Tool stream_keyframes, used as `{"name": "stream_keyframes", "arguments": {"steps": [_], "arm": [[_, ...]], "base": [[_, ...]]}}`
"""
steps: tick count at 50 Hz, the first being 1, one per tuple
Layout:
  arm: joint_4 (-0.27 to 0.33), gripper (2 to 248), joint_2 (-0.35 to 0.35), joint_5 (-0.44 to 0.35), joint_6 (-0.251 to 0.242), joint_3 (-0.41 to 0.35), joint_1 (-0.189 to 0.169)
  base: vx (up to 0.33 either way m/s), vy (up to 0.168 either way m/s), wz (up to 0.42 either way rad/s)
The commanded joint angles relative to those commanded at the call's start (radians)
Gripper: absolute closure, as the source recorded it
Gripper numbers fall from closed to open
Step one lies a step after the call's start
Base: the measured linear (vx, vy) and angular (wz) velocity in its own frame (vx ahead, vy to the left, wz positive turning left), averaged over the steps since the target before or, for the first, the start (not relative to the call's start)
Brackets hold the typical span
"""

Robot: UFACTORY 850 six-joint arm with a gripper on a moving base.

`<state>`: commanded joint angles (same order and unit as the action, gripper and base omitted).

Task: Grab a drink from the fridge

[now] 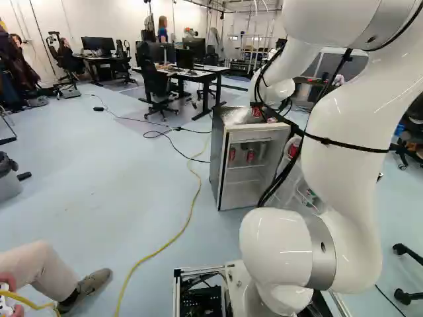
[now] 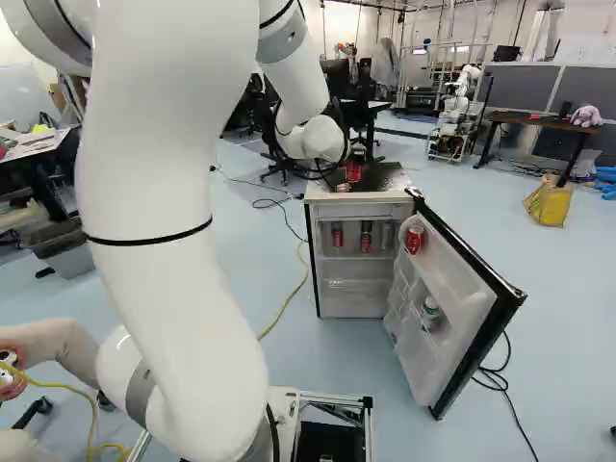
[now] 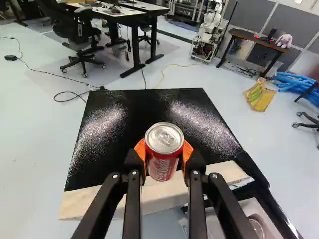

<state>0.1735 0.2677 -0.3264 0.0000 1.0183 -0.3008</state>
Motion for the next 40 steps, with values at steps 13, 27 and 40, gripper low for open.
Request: {"name": "stream_keyframes", "arguments": {"steps": [13,27,40], "arm": [[-0.021,160,0.011,0.000,0.000,0.013,0.009],[-0.046,160,0.021,0.000,0.000,0.025,0.016],[-0.069,160,0.030,0.002,0.000,0.035,0.023]], "base": [[0.000,0.000,0.000],[0.000,0.000,0.000],[0.000,0.000,0.000]]}}
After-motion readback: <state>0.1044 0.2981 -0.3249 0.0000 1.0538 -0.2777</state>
